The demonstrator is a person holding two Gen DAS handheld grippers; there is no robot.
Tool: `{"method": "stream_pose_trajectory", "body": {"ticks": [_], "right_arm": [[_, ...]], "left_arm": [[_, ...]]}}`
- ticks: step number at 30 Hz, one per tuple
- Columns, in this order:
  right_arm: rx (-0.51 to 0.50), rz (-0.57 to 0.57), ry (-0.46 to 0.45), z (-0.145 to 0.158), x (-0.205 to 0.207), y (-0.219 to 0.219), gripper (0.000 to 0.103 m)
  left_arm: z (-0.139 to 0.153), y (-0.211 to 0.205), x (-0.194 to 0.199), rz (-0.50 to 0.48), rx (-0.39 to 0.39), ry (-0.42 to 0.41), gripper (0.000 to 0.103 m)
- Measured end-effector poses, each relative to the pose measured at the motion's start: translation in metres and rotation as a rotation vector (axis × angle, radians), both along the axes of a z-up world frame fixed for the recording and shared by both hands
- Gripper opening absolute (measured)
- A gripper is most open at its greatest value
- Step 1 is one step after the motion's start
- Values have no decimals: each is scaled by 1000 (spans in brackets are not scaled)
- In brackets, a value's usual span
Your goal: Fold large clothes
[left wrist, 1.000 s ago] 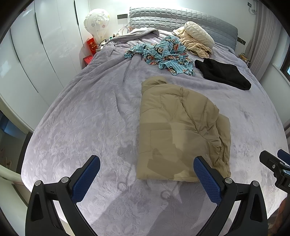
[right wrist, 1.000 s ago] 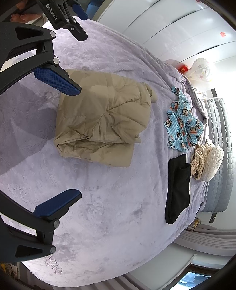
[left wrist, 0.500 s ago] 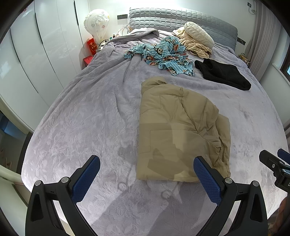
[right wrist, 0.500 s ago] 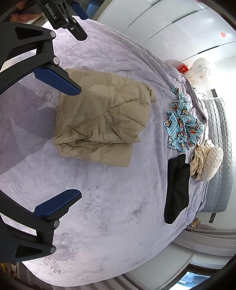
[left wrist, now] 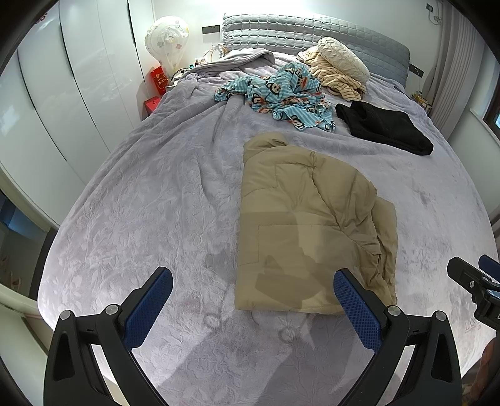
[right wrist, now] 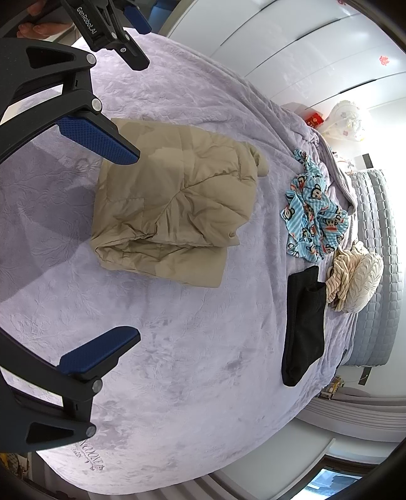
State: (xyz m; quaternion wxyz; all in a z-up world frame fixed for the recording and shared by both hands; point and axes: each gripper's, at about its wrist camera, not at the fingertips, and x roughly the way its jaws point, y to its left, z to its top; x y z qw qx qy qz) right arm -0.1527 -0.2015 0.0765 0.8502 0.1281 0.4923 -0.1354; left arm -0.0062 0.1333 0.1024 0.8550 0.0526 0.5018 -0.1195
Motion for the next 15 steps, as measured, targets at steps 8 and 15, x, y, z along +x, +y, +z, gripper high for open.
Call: {"method": "stream_pose_trajectory", "body": {"ticks": [8,15], "right_arm": [[-1,1,-1,0,0,-1,103],[0,1,0,0,0,0,103]], "left_arm": [[0,0,-1,2,0,0,103],[2,-1,2,2,0,-1,103]]}}
